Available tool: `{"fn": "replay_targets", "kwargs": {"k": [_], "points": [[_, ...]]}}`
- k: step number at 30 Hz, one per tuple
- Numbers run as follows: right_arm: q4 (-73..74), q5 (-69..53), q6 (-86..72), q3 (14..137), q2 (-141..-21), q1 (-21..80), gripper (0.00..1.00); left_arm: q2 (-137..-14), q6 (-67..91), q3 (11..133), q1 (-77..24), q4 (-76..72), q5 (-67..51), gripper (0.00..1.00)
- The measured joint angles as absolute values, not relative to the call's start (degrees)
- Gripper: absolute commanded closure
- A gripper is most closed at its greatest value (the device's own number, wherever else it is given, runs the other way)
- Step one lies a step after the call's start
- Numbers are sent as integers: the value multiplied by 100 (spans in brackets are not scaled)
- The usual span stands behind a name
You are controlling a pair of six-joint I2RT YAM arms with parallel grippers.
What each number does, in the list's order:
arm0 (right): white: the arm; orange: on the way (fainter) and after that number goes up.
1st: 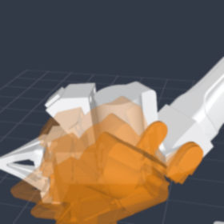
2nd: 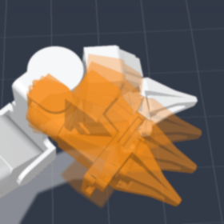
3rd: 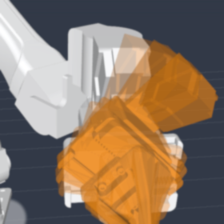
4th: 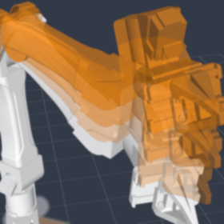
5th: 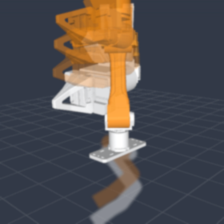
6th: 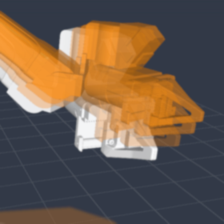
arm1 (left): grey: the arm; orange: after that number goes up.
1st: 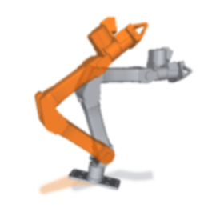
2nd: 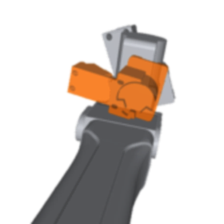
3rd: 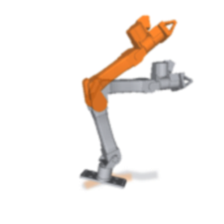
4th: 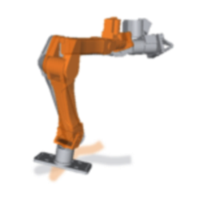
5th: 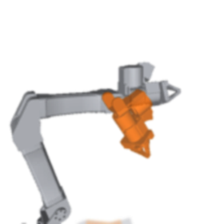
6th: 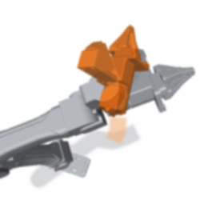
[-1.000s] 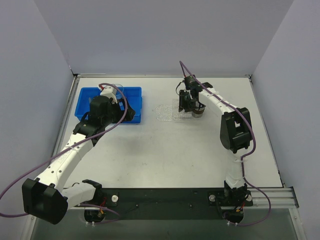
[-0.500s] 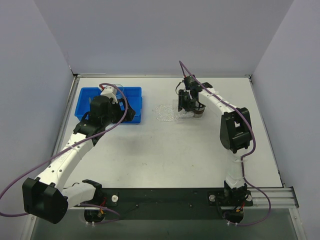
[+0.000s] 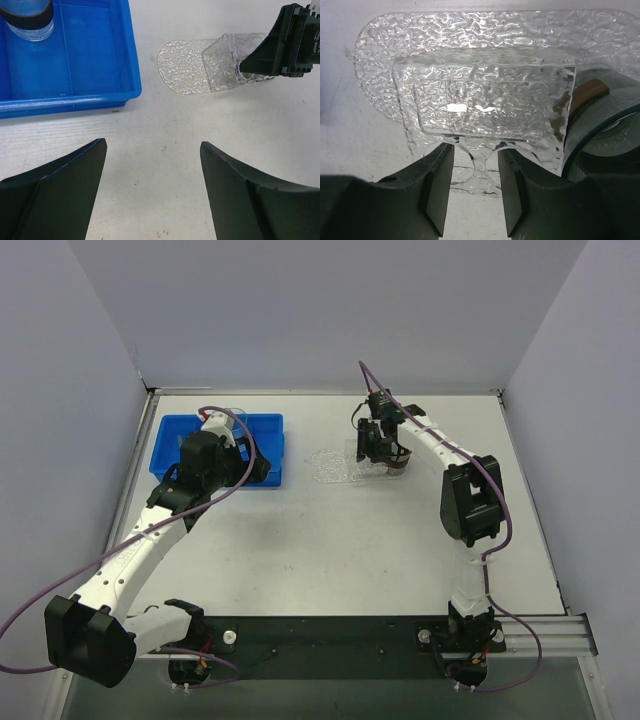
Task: Prepare toiletry sets of a toothbrush and toothpaste on the tray
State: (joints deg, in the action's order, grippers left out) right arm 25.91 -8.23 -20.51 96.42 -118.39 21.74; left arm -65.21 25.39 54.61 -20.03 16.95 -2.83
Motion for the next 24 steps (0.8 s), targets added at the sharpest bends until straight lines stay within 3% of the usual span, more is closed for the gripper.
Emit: {"fn": "replay_targets", "kwargs": {"k": [24], "points": [[2593,-832,-2440,9557,-11671,2185,63,-6521,2532,5461,-2003,1697,-283,14]]}}
